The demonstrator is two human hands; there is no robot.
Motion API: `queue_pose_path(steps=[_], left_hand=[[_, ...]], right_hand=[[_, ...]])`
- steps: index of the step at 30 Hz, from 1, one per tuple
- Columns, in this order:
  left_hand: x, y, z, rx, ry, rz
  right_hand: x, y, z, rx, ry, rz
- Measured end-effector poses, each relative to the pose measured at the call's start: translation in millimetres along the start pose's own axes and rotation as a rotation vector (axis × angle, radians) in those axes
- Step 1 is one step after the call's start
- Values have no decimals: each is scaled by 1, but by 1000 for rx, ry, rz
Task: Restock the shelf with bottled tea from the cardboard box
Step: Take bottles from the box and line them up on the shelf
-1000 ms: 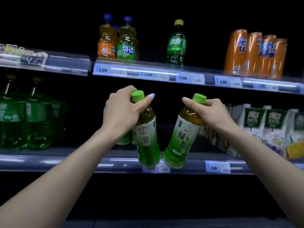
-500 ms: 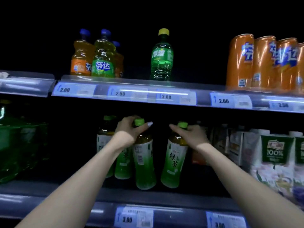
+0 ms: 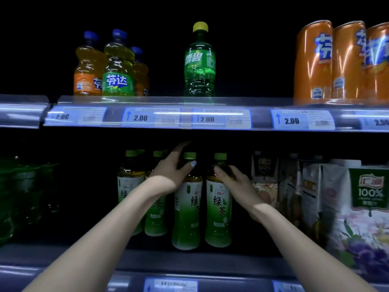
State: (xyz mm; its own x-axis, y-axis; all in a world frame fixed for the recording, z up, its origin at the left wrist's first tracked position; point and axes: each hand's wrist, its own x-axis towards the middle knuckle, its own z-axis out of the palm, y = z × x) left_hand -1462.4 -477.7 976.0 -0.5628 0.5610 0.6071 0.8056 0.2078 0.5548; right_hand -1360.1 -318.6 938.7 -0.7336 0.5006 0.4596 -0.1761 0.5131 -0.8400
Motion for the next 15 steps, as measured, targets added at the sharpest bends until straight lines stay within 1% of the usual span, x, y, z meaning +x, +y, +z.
queue_pose_path(steps=[3, 6, 9, 12, 15], left_hand=[[6, 4, -13, 58, -142, 24], [19, 17, -23, 258, -304, 48], [33, 24, -27, 387, -416, 41], [44, 20, -25, 470, -453, 5], [56, 17, -19, 522, -480, -14]], right_hand=[[-7, 12, -6, 103, -121, 23], [-14, 21, -8, 117, -201, 57], [-13, 27, -8, 125, -189, 57], [-8, 33, -4, 117, -171, 43], [3, 43, 4, 132, -118, 36]])
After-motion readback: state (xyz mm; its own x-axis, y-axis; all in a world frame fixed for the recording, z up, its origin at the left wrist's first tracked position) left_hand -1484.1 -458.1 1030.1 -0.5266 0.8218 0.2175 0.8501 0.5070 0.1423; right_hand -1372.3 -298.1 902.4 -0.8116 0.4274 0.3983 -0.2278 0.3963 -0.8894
